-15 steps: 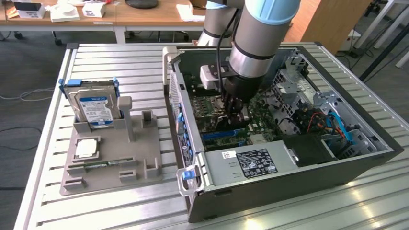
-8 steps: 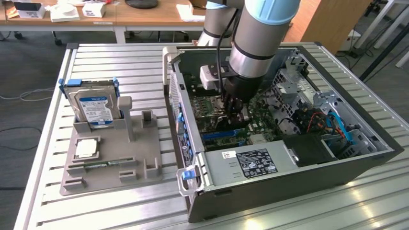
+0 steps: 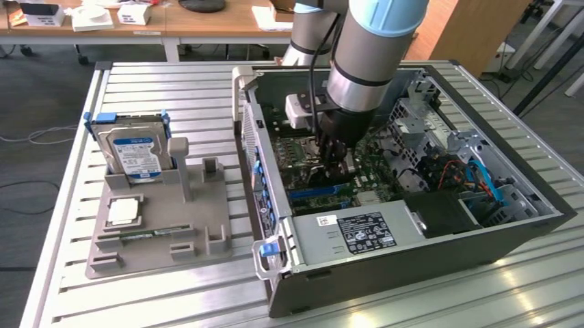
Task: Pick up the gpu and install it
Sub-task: 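Insert the gpu into the slot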
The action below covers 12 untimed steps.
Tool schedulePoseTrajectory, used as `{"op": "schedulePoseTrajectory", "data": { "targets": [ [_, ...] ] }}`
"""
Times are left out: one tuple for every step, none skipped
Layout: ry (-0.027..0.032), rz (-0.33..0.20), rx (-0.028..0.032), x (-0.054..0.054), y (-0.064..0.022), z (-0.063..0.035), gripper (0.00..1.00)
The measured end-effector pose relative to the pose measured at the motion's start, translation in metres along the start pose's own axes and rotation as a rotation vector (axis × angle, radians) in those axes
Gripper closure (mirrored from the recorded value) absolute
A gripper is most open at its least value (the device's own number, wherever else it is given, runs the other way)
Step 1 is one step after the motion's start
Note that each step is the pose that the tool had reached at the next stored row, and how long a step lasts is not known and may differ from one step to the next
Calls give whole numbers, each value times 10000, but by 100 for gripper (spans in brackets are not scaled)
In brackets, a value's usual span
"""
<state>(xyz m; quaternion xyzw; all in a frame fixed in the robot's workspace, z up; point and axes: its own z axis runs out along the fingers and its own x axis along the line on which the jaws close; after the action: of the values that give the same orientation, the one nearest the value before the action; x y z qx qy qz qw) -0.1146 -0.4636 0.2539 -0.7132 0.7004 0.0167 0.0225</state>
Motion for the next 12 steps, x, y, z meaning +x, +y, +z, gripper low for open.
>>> {"op": "schedulePoseTrajectory", "data": {
  "targets": [
    [0, 1, 1, 0, 0, 3, 73],
    [0, 0, 1, 0, 0, 6, 73],
    [1, 1, 0, 1, 0, 9, 73],
    [2, 1, 0, 1, 0, 11, 73],
    [2, 0, 0, 1, 0, 14, 73],
    [2, 1, -1, 1, 0, 15, 73],
    [2, 1, 0, 1, 0, 17, 73],
    [-1, 1, 1, 1, 0, 22, 73],
    [-1, 1, 1, 1, 0, 25, 73],
    [1, 1, 0, 2, 0, 27, 73],
    [0, 1, 1, 2, 0, 33, 73],
    [0, 1, 0, 2, 0, 38, 73]
  ]
}}
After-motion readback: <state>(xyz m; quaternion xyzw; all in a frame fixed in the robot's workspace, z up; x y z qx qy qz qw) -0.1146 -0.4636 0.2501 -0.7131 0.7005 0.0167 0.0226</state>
